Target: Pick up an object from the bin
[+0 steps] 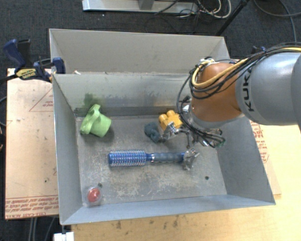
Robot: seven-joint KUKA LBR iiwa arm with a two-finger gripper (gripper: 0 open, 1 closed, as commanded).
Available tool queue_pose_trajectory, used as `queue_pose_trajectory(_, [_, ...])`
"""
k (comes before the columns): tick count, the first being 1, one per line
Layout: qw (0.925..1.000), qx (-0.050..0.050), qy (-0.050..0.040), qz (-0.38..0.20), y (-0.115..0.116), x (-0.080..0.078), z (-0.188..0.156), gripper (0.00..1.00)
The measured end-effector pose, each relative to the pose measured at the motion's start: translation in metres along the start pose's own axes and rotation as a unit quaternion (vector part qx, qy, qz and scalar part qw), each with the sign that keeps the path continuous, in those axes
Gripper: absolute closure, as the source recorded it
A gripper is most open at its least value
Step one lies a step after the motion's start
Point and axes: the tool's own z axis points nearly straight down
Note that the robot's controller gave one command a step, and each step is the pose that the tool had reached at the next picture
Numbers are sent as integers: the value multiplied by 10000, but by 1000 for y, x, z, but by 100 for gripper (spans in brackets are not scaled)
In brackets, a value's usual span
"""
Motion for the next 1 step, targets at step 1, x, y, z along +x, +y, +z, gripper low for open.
queue_pose_trajectory(1, [10000, -20, 12, 17, 0, 0, -1, 100])
